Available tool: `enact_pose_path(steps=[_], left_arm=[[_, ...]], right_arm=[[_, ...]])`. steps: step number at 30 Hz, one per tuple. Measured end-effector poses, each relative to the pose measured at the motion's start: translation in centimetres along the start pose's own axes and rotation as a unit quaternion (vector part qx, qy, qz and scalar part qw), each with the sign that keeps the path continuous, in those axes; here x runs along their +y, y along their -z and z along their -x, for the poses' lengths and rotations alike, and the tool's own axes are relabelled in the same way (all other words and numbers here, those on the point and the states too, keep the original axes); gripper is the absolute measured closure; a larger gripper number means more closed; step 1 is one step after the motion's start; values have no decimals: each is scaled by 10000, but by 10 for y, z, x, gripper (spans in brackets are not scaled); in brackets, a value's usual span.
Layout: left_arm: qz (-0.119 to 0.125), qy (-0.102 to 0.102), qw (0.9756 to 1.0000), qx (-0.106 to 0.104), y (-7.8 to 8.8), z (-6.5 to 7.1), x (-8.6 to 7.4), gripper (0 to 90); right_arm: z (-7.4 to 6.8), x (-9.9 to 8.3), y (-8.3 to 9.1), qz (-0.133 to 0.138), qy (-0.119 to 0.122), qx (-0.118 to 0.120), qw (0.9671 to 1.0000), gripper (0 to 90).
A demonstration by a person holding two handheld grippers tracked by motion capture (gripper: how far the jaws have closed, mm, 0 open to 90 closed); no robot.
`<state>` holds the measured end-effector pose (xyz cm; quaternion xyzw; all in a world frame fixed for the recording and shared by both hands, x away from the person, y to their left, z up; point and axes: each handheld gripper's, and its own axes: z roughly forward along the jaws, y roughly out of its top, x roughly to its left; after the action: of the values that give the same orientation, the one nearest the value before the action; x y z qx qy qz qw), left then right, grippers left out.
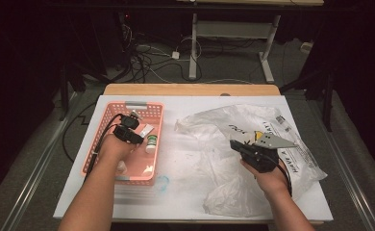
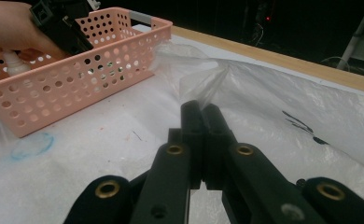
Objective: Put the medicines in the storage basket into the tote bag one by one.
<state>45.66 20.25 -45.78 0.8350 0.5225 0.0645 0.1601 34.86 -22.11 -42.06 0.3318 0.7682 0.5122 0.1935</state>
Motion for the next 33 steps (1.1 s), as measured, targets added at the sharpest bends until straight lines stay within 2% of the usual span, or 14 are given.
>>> enact_pose_path(steps=[3,12,17,20,25,33], left_arm=[[90,-25,10000,19,3,0,-1,683],[700,111,9974,-99,22,0,-4,683],[986,139,9949,-160,32,3,-8,683],[1173,123,9930,-110,39,5,-11,683],[1441,132,9893,-183,50,9,-13,683],[1684,86,9854,-243,65,18,-20,683]], right_arm=[[1,0,0,20,25,-7,10000,900],[1,1,2,48,0,-18,10000,900],[1,1,2,58,-8,-11,10000,900],[1,1,2,68,-5,-3,10000,900],[1,1,3,67,8,-1,10000,900],[1,2,3,83,15,8,10000,900]])
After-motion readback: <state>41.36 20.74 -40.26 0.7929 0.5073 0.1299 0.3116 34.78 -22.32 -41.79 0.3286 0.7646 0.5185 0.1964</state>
